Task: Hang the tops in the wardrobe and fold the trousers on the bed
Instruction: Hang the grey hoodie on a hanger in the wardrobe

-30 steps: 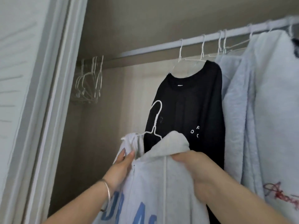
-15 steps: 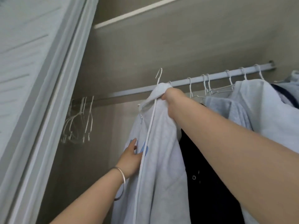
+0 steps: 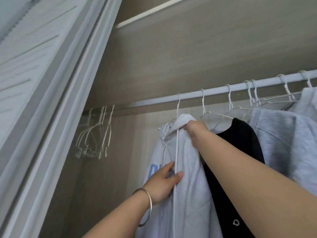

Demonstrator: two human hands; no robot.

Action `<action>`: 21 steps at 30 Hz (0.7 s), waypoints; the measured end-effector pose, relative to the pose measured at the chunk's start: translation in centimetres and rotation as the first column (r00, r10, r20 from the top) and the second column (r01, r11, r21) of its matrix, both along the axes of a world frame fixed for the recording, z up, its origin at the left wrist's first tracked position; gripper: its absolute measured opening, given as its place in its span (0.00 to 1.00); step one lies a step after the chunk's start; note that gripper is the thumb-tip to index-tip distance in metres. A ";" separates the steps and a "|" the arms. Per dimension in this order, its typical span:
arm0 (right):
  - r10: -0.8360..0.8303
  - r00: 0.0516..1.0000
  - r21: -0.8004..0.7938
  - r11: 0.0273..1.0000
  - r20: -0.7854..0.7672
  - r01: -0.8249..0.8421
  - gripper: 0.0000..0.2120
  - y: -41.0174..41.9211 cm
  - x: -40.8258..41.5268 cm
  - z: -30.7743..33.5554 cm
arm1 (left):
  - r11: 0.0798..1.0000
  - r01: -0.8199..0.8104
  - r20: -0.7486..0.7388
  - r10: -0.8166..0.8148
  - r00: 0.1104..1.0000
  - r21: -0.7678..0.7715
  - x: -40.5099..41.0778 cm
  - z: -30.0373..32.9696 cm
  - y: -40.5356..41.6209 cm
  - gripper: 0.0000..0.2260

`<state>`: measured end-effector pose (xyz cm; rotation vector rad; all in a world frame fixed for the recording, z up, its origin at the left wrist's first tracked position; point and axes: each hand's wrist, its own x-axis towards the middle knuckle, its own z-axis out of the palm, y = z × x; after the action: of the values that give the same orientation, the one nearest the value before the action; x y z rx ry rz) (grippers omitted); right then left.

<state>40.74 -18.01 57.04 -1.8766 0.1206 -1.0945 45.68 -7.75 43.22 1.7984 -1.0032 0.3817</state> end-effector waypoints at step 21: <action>0.733 0.640 -0.478 0.658 0.229 -0.583 0.04 24.6 -18.9 -38.7 | 0.388 -0.919 0.347 0.873 0.343 -0.066 -28.8 -23.1 25.0 0.08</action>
<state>21.84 6.55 18.29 -1.7056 -1.0323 -0.9633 16.83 17.26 20.09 2.3581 -0.0675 1.3879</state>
